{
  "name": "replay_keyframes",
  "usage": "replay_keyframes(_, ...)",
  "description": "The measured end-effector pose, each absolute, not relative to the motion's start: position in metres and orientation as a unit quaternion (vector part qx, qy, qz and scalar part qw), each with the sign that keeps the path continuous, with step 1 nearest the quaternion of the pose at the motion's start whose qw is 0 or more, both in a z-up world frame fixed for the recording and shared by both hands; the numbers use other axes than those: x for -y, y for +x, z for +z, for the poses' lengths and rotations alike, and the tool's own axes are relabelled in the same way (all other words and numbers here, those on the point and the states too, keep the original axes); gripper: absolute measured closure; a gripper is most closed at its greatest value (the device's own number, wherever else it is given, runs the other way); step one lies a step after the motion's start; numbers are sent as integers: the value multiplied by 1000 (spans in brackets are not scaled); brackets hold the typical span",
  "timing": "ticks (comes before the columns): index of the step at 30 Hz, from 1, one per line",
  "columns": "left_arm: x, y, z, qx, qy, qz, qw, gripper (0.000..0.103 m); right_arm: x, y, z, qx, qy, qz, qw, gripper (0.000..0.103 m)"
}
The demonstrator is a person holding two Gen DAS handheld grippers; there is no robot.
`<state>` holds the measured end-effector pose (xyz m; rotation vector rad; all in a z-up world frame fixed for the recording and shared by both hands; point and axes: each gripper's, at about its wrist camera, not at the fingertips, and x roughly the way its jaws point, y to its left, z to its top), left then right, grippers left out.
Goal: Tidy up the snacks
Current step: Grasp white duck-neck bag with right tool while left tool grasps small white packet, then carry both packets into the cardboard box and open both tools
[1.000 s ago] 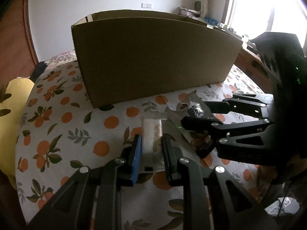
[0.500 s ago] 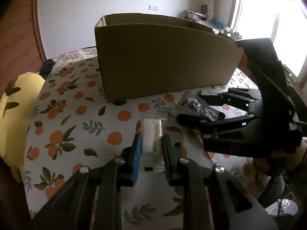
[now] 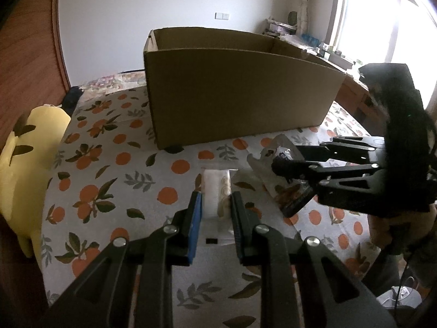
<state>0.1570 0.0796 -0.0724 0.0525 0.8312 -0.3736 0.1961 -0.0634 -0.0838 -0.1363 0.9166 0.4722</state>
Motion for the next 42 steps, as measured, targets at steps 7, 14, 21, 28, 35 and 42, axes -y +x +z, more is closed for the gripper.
replay_keyframes(7,-68,157,-69,-400,31,-185,897,83,74,191,-75,-438,-44,246,864,77)
replay_keyframes(14,-65,156,-71,-402,30,-183,896,83,72,182,-66,-426,-49,258,866,88)
replay_keyframes(21,-65,157,-72,-403,29,-183,896,83,71,183,-66,-428,-45,261,864,89)
replay_keyframes(28,-67,156,-71,-397,22,-182,899,83,67,176,-57,-418,-60,261,868,92)
replay_keyframes(35,-67,153,-56,-379,20,-186,906,83,70,170,-40,-401,-72,263,874,92)
replay_keyframes(42,-65,162,-26,-349,25,-185,918,83,79,172,-15,-384,-83,264,881,92)
